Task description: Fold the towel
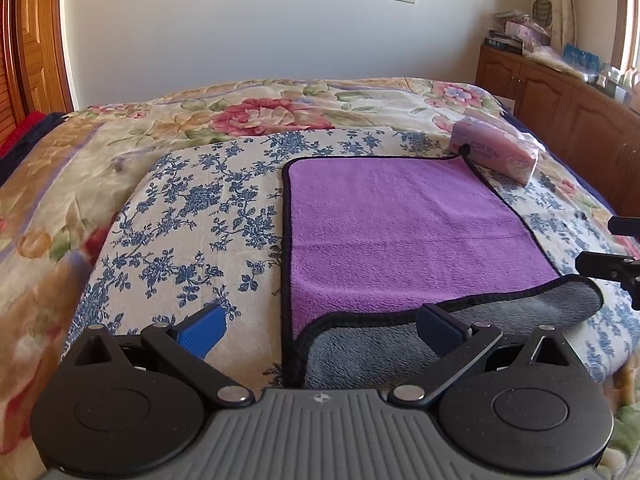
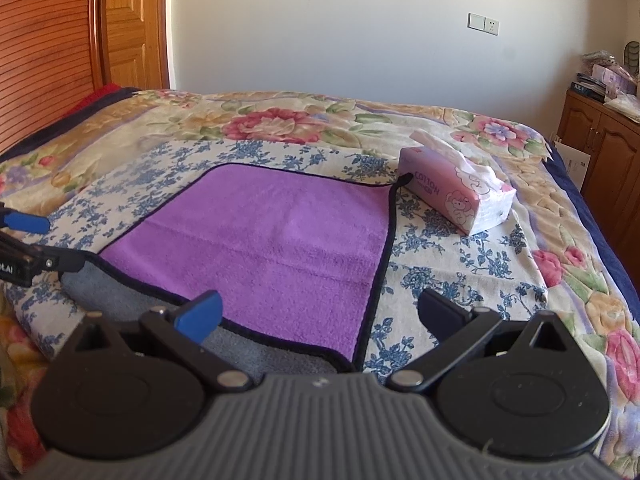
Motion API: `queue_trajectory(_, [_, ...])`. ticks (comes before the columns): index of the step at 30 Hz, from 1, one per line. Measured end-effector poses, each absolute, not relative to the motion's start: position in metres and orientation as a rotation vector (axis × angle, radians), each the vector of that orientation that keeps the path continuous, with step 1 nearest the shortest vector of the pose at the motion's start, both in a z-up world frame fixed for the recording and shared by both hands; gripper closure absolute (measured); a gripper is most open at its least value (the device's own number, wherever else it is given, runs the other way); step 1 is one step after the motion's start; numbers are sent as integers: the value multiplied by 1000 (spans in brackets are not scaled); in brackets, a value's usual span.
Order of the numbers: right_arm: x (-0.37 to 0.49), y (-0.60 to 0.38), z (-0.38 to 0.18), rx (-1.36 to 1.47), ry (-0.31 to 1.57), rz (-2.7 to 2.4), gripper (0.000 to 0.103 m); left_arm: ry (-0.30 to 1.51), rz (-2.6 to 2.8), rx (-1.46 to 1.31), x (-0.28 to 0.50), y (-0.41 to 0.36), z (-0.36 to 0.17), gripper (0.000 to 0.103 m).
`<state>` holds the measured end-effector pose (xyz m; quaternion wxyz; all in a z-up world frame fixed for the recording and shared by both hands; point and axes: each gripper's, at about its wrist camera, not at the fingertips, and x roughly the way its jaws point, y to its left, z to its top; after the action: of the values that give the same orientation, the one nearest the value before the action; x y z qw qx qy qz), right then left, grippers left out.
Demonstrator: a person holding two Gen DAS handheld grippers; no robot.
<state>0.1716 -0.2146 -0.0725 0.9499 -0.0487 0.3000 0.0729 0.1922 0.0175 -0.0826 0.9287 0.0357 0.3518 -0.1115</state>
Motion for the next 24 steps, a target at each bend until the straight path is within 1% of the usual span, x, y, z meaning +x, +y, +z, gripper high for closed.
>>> queue_trajectory(9, [179,-222,-79,-67,660,147,0,728,-243,94,205,24,-92,0])
queue_trajectory(12, [180,-221,-82,-69,684,160,0,746,-261,63,207,27,-93,5])
queue_trajectory(15, [181,-221,-85,-60,711,172,0,756,-281,51,207,28,-94,14])
queue_trajectory(17, [181,-222,-86,-53,723,176,0,771,-291,57,207,27,-96,24])
queue_trajectory(18, [181,-222,-86,-49,728,177,0,776,-297,58,207,27,-97,27])
queue_trajectory(20, [182,-224,-87,-37,740,179,0,789,-303,59,208,26,-100,38])
queue_trajectory(24, [184,-227,-90,-15,770,185,1,802,-314,55,208,26,-102,48])
